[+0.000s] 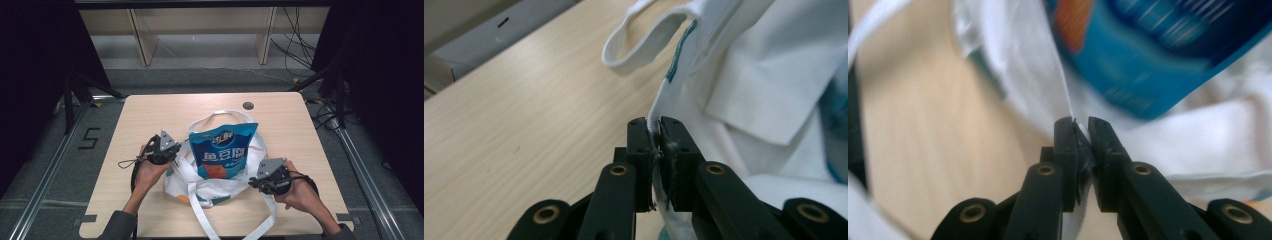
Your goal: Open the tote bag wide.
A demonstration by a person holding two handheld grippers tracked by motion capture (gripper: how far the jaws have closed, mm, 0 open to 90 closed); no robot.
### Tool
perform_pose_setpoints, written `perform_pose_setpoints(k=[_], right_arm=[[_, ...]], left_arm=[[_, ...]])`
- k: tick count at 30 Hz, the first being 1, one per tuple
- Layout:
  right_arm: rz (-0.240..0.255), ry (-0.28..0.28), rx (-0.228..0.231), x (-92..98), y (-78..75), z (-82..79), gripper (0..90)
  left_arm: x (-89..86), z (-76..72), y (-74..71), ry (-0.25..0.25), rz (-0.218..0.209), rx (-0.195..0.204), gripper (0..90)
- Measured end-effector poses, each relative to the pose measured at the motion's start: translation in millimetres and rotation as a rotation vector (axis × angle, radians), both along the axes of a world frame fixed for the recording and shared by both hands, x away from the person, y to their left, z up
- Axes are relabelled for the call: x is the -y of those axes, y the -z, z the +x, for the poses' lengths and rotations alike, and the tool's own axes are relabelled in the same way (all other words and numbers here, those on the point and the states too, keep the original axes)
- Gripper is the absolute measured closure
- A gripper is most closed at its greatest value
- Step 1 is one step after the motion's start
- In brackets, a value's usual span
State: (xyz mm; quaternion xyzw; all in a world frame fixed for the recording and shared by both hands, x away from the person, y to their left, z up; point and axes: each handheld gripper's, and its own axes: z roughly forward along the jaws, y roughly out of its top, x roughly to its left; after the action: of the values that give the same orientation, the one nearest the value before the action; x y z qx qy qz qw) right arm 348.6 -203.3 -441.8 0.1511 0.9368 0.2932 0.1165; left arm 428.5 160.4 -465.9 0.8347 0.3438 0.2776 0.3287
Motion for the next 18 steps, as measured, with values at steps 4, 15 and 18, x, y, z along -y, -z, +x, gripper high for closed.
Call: perform_pose_setpoints(k=[4,15,18], right_arm=[[-0.042,-0.019,-0.049,-2.3,28.5,-7.4,84.8],[-0.013,0.013,-0.131,-4.6,43.4,-8.1,73.9],[0.053,0.022,-0.118,-2.0,30.6,-8.2,65.8]], left_arm=[[-4.7,6.8,21.5,-0.038,-0.007,-0.050,81.7],[-5.2,-5.6,-1.6,-0.070,-0.118,-0.008,57.8],[7.1,-20.1,-19.1,-0.016,-0.140,0.027,57.3]])
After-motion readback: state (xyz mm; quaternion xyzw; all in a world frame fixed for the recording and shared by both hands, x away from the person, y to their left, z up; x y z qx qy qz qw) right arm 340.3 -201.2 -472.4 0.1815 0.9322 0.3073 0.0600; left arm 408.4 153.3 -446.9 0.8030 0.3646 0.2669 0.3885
